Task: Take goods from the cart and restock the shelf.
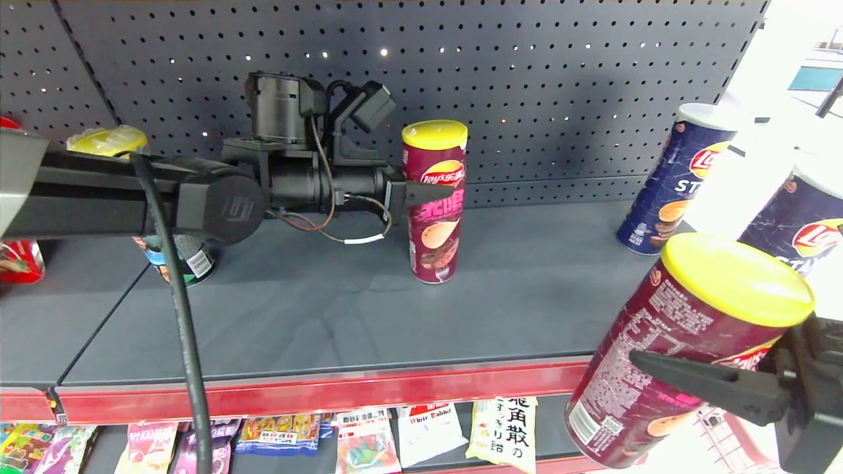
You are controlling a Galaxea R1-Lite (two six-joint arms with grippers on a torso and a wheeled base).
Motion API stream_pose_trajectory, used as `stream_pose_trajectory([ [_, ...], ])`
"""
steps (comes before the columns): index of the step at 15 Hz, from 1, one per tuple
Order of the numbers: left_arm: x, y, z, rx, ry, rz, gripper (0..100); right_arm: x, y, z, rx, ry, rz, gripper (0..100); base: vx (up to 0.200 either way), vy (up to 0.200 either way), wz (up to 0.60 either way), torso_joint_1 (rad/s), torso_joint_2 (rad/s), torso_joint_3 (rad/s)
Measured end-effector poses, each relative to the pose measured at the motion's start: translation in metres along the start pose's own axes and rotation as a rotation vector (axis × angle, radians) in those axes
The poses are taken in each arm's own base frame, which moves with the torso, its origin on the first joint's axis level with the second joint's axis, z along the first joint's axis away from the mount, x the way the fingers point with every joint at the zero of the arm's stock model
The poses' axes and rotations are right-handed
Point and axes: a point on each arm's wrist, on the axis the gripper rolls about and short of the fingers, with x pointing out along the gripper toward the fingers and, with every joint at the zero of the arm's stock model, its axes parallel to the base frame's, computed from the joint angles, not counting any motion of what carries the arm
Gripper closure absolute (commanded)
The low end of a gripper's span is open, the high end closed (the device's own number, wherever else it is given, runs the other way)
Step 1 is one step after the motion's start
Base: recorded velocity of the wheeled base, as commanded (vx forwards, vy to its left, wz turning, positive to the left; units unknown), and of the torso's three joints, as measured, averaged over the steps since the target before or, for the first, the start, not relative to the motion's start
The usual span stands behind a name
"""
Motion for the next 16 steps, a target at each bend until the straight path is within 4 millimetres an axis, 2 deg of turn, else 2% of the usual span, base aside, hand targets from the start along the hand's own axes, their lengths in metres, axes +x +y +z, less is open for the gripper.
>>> stream_pose_trajectory([
  [3,-0.017,-0.016,-0.004,0.010,0.007,-0.104,100,0.002,-0.001,0.000,0.001,0.003,0.002,100,0.000,0.000,0.00,0.000,0.00,0.000],
  [6,-0.030,-0.023,-0.010,0.069,0.014,-0.147,100,0.004,-0.002,0.003,-0.001,-0.002,0.003,100,0.000,0.000,0.00,0.000,0.00,0.000],
  [12,-0.046,-0.038,-0.015,0.072,0.009,-0.235,100,0.006,-0.002,0.003,0.002,0.003,0.003,100,0.000,0.000,0.00,0.000,0.00,0.000],
  [16,-0.055,-0.047,-0.025,0.063,0.026,-0.265,100,0.006,-0.003,0.004,-0.001,-0.001,0.003,100,0.000,0.000,0.00,0.000,0.00,0.000],
])
